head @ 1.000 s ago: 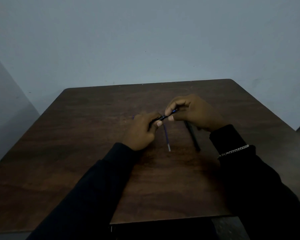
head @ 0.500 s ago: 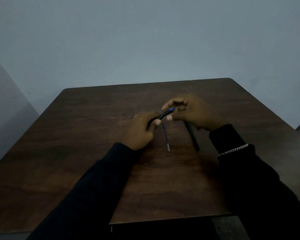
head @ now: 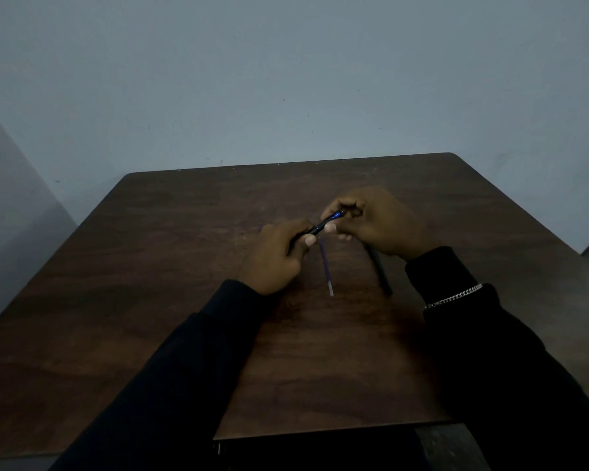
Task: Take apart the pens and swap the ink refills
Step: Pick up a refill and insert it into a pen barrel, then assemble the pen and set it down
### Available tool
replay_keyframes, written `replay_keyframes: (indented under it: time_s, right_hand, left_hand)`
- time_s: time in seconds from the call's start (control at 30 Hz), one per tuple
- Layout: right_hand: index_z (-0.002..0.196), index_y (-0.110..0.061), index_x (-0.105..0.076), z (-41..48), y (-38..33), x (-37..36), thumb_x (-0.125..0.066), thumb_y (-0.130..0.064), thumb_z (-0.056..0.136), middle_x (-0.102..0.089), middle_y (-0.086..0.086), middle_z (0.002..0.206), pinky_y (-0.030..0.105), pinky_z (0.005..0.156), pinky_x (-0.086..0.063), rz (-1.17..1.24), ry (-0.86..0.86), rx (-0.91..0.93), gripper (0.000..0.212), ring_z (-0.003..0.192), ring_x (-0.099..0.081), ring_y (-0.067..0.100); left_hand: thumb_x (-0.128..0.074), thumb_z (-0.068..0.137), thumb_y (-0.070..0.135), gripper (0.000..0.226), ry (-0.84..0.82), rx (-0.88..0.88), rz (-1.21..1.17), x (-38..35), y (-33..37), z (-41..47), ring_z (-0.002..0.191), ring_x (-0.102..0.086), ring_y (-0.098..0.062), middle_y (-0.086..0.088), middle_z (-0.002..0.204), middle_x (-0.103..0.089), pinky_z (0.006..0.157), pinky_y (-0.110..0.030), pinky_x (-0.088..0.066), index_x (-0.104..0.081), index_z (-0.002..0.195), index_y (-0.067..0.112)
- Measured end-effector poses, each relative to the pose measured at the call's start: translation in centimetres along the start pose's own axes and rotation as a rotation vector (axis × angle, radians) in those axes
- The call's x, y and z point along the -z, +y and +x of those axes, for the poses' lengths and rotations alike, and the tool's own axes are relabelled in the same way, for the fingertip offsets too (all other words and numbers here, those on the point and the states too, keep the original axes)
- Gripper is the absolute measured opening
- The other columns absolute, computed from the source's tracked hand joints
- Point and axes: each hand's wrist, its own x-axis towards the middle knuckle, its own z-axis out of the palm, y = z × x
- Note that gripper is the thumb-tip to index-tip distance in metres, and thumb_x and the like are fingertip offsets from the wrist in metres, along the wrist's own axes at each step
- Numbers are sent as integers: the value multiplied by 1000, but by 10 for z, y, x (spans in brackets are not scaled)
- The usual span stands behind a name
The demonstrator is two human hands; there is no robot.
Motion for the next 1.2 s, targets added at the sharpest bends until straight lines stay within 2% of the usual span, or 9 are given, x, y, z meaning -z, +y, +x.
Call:
replay_keyframes:
  time_s: [0.1,0.23,0.37,0.53,0.6,0.67,0.87,1.03,1.2]
  right_hand:
    - [94,-14,-77,0,-2,-1,-76,-17,92,-75,2,75,29,64,-53,-86,6,33,4,66,-70,12]
    - [91,-8,-77,-1,-3,-4,-74,-15,93,-63,-9,73,29,62,-43,-151,24,86,8,65,-55,4]
    - [89,-6,-76,-1,-3,-6,-72,-17,95,-60,-8,68,32,60,-39,-177,31,70,13,62,-54,13]
    - [109,-16,-79,-5,-2,9,-70,-32,97,-75,-5,94,25,74,-53,-26,104,-22,22,81,-69,8]
    - [101,-10,-76,-6,7,20,-61,-36,102,-74,1,86,27,70,-54,-10,222,-115,30,75,-68,9]
    - [92,-1,-72,-6,22,30,-56,-35,105,-72,13,82,39,73,-58,-97,281,-244,40,75,-69,25]
    - [87,4,-72,-8,53,37,-78,-27,90,-74,17,87,39,78,-57,-303,105,-602,31,85,-70,32]
    - [85,2,-70,-5,54,29,-87,-22,81,-73,18,90,43,79,-61,-303,16,-720,30,83,-71,30]
    - [77,-6,-57,-2,50,26,-84,-14,84,-69,15,82,42,72,-63,-316,-63,-774,29,68,-72,26]
  left_hand:
    - [-56,105,12,19,1,-6,1,1,0,0,70,-59,-16,-2,75,-66,60,-30,-39,-67,90,12]
    - [-56,104,9,20,7,-17,15,0,0,0,68,-58,-10,1,73,-64,60,-30,-41,-66,88,13]
    - [-57,102,6,20,4,8,30,-1,1,1,69,-57,-9,3,74,-64,61,-31,-43,-67,90,19]
    - [-57,105,13,24,27,21,-4,2,0,1,65,-54,-9,8,69,-59,58,-30,-37,-61,82,21]
    - [-57,106,16,26,44,26,-10,2,0,1,62,-53,-11,6,67,-58,57,-30,-35,-61,80,17]
    - [-57,107,17,27,47,21,-11,2,0,1,62,-55,-13,1,68,-62,58,-32,-37,-62,81,15]
    - [-55,108,21,26,14,9,-11,-1,1,1,64,-56,-10,1,70,-63,56,-18,-35,-62,83,16]
    - [-55,108,21,29,11,5,-20,-1,3,1,67,-56,-4,6,68,-60,57,-11,-37,-58,80,24]
    - [-55,108,21,27,11,5,-39,-2,0,0,68,-57,-14,-1,69,-63,56,-15,-35,-62,83,16]
